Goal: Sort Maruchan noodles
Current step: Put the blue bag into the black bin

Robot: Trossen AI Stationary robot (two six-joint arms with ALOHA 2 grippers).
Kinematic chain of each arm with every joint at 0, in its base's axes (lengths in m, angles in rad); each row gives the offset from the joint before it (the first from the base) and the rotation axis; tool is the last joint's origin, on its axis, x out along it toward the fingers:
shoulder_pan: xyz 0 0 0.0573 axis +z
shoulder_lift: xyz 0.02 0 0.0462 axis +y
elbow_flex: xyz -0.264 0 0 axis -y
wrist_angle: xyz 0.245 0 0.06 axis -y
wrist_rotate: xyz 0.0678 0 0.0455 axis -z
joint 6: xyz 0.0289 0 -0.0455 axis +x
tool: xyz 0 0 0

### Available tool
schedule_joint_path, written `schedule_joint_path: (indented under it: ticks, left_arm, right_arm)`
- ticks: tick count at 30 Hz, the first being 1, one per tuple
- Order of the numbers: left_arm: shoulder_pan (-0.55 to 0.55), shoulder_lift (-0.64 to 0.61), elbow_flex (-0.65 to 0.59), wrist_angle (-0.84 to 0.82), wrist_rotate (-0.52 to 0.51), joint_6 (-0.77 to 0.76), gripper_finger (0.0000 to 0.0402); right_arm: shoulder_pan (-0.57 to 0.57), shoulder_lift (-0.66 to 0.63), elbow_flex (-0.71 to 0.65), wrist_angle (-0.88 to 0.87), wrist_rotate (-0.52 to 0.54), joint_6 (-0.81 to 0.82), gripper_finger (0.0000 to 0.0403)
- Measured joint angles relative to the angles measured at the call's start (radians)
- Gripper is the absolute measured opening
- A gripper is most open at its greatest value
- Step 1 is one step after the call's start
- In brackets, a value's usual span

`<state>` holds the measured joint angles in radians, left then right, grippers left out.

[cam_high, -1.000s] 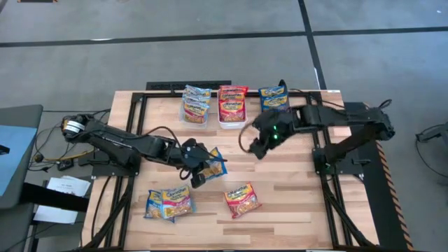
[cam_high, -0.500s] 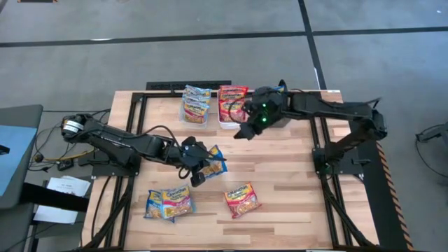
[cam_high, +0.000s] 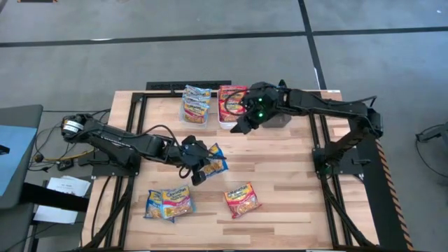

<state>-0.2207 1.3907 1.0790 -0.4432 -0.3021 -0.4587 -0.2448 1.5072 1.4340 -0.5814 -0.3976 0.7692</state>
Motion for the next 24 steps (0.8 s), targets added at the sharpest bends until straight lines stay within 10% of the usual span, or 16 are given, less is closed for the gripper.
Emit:
schedule_joint_path:
  ticks: [9,24]
  left_arm:
    - [0.0,0.0,0.0,0.047,-0.006,0.0,0.0]
    - [0.016,0.0,0.001,0.059,-0.02,0.005,0.0]
  right_arm:
    - [0.028,0.119,-0.004,0.004,-0.076,0.076,0.0226]
    - [0.088,0.216,-0.003,0.12,-0.122,0.094,0.0224]
